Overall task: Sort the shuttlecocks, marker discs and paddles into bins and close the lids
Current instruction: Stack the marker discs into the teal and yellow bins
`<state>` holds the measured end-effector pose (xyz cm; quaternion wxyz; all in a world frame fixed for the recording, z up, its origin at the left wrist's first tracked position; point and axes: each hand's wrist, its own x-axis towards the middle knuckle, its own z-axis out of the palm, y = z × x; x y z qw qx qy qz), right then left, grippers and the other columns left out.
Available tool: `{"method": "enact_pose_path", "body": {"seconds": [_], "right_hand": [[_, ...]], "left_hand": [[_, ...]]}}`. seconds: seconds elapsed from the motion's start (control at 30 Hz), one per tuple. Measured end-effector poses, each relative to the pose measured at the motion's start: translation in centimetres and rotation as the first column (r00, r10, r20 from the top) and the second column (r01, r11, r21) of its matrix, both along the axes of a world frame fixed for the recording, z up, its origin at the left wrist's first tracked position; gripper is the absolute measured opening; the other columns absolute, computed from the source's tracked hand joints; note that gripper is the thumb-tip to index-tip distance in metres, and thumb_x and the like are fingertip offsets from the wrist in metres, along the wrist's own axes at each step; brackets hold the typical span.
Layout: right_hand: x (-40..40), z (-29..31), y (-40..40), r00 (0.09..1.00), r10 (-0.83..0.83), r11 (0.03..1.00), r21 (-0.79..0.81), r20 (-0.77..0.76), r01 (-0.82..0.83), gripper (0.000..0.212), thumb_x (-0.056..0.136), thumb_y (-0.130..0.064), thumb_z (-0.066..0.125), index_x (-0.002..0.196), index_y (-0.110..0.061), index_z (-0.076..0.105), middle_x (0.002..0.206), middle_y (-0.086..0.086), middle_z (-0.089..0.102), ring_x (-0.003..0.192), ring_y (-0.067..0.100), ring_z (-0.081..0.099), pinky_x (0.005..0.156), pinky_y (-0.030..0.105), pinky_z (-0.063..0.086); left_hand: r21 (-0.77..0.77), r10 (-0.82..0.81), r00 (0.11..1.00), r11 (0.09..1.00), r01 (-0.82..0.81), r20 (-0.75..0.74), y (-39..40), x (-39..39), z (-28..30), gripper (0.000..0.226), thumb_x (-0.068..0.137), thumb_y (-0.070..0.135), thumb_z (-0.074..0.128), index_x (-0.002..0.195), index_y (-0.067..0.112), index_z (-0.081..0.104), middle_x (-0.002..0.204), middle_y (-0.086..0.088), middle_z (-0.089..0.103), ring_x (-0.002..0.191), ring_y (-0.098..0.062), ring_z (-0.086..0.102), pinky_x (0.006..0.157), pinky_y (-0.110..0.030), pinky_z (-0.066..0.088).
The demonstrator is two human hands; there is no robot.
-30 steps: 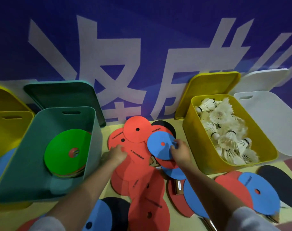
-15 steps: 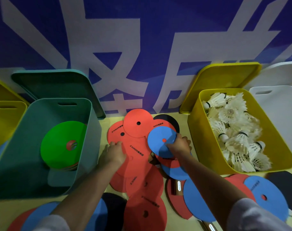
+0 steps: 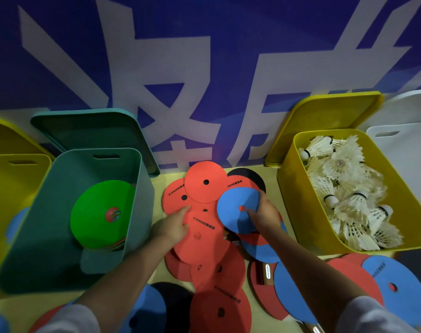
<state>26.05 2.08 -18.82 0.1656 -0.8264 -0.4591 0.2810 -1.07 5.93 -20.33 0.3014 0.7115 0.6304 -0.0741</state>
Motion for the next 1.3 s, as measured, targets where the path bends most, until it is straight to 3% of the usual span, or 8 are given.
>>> {"method": "enact_pose_path", "body": {"seconds": [0.13, 0.27, 0.4, 0.57, 0.7, 0.9, 1.1, 1.3], "right_hand": [[-0.7, 0.6, -2.3, 0.978, -0.097, 0.979, 0.157, -0.187, 0.127, 0.055, 0.09, -0.015, 0.055, 0.142, -0.011, 0.037, 0.127, 0.016, 0.059, 0.112, 0.037, 0.057, 0.087, 0.04, 0.049], [-2.1, 2.8, -3.6, 0.925, -0.182, 0.941, 0.215, -0.332, 0.262, 0.049, 0.095, -0.014, 0.047, 0.143, -0.014, 0.038, 0.132, 0.014, 0.055, 0.118, 0.034, 0.054, 0.096, 0.045, 0.048], [-4.1, 6.7, -3.2, 0.818, -0.218, 0.867, 0.278, -0.533, 0.413, 0.046, 0.095, -0.01, 0.044, 0.14, -0.016, 0.043, 0.135, 0.012, 0.053, 0.119, 0.029, 0.052, 0.1, 0.048, 0.044], [-8.2, 11.8, -2.4, 0.727, -0.191, 0.74, 0.39, -0.659, 0.548, 0.041, 0.094, -0.004, 0.045, 0.135, -0.009, 0.048, 0.13, 0.01, 0.052, 0.109, 0.021, 0.05, 0.088, 0.033, 0.042], [-13.2, 14.3, -2.1, 0.704, -0.143, 0.721, 0.414, -0.696, 0.556, 0.042, 0.092, -0.004, 0.045, 0.133, -0.012, 0.049, 0.13, 0.009, 0.051, 0.113, 0.024, 0.051, 0.097, 0.041, 0.045], [-22.4, 15.9, -2.7, 0.699, -0.049, 0.719, 0.461, -0.713, 0.52, 0.039, 0.093, -0.003, 0.045, 0.13, -0.015, 0.052, 0.127, 0.005, 0.053, 0.114, 0.022, 0.05, 0.1, 0.039, 0.043], [-31.2, 16.2, -3.0, 0.682, 0.044, 0.764, 0.465, -0.73, 0.447, 0.037, 0.095, -0.002, 0.043, 0.128, -0.016, 0.051, 0.118, 0.001, 0.054, 0.101, 0.018, 0.053, 0.081, 0.028, 0.045], [-38.4, 14.1, -2.8, 0.671, -0.001, 0.796, 0.405, -0.742, 0.449, 0.041, 0.094, -0.002, 0.043, 0.133, -0.012, 0.05, 0.124, 0.005, 0.053, 0.109, 0.021, 0.05, 0.089, 0.034, 0.042]], "left_hand": [[-0.106, 0.129, 0.98, 0.988, -0.113, 0.153, -0.6, -0.6, 0.4, 0.05, 0.086, 0.042, 0.051, 0.135, 0.046, 0.04, 0.132, 0.006, 0.057, 0.117, -0.019, 0.056, 0.094, -0.034, 0.049], [-0.022, 0.271, 0.902, 0.96, -0.28, 0.335, -1.1, -0.1, 3.7, 0.05, 0.079, 0.043, 0.037, 0.128, 0.045, 0.048, 0.127, -0.001, 0.061, 0.108, -0.027, 0.06, 0.092, -0.037, 0.05], [0.073, 0.272, 0.74, 0.915, -0.397, 0.616, -0.4, 0.4, 9.9, 0.038, 0.094, 0.013, 0.042, 0.129, 0.023, 0.054, 0.127, -0.006, 0.059, 0.113, -0.026, 0.055, 0.095, -0.032, 0.044], [0.093, 0.228, 0.506, 0.842, -0.531, 0.832, 0.1, -3.0, 16.0, 0.04, 0.09, 0.004, 0.041, 0.124, 0.016, 0.058, 0.125, -0.006, 0.06, 0.114, -0.02, 0.054, 0.101, -0.032, 0.04], [0.085, 0.237, 0.429, 0.789, -0.609, 0.872, -0.1, -7.9, 18.3, 0.041, 0.089, -0.002, 0.041, 0.124, 0.01, 0.058, 0.121, -0.007, 0.061, 0.107, -0.018, 0.055, 0.093, -0.025, 0.041], [0.111, 0.224, 0.411, 0.752, -0.65, 0.884, -0.8, -17.6, 18.7, 0.039, 0.091, 0.001, 0.041, 0.123, 0.014, 0.059, 0.117, 0.0, 0.059, 0.106, -0.014, 0.053, 0.089, -0.023, 0.04], [0.104, 0.223, 0.382, 0.732, -0.673, 0.897, -1.9, -28.0, 18.2, 0.036, 0.095, 0.003, 0.04, 0.125, 0.014, 0.057, 0.118, 0.0, 0.06, 0.106, -0.015, 0.055, 0.085, -0.025, 0.042], [0.099, 0.273, 0.382, 0.687, -0.72, 0.883, -1.7, -37.7, 16.3, 0.037, 0.095, 0.003, 0.041, 0.125, 0.018, 0.056, 0.12, -0.005, 0.06, 0.106, -0.02, 0.057, 0.085, -0.03, 0.046]]}}
